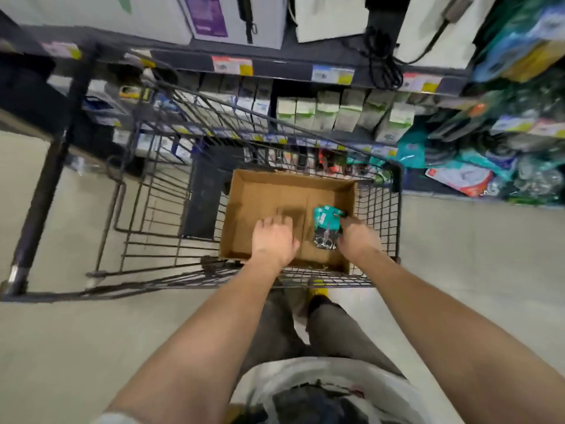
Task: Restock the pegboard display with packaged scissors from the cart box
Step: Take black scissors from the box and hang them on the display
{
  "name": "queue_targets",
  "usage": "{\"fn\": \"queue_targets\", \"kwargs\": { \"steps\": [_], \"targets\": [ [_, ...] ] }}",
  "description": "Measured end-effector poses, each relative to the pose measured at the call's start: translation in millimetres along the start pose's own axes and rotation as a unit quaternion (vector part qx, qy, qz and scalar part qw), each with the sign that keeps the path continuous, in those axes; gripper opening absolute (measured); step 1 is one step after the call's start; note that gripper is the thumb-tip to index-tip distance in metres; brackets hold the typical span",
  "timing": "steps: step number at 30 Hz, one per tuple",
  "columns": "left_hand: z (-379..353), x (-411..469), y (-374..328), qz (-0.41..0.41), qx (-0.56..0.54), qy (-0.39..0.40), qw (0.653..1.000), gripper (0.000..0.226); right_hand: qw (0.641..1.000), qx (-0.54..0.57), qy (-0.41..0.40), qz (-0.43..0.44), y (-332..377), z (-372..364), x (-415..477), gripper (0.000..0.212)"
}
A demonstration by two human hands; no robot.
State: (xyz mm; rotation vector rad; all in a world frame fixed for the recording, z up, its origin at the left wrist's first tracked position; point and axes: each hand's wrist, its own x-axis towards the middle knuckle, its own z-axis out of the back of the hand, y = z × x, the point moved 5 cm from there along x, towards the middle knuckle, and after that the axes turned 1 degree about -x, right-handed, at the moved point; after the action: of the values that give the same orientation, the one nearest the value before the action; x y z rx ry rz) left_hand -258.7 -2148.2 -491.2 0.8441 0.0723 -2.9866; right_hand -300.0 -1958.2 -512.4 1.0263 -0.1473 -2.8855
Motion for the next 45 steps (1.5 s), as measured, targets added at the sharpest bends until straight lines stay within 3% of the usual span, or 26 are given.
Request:
{"fn": "queue_targets", "kwargs": {
  "steps": [8, 13, 19, 27, 33, 45],
  "targets": [
    [-25.5, 64.4, -7.3, -0.054, -0.025, 0.045, 0.997, 0.049, 0.997, 0.034, 0.03, -0.057, -6.4, -19.9, 22.9, 0.05],
    [-51.9, 107.3, -18.0, -0.025, -0.051, 0.062, 0.996, 0.053, 0.992, 0.071, 0.028, -0.1, -24.1, -35.8, 49.0, 0.034],
    [-99.0, 150.3, -49.9, -0.037, -0.05, 0.093, 0.994, 0.042, 0.988, 0.109, 0.024, -0.109, -49.1, -66.5, 83.3, 0.032],
    [-174.8, 173.1, -76.8, 0.045, -0.141, 0.135, 0.98, 0.038, 0.982, 0.16, -0.012, -0.099, -67.7, -93.8, 100.1, 0.04],
    [-205.3, 188.7, -79.1, 0.159, -0.332, 0.134, 0.92, 0.032, 0.985, 0.153, -0.007, -0.085, -75.6, -92.6, 102.0, 0.047],
    [-230.2, 193.7, -74.3, 0.207, -0.426, 0.145, 0.869, 0.042, 0.984, 0.154, -0.041, -0.083, -62.9, -104.6, 105.6, 0.035]
  ]
}}
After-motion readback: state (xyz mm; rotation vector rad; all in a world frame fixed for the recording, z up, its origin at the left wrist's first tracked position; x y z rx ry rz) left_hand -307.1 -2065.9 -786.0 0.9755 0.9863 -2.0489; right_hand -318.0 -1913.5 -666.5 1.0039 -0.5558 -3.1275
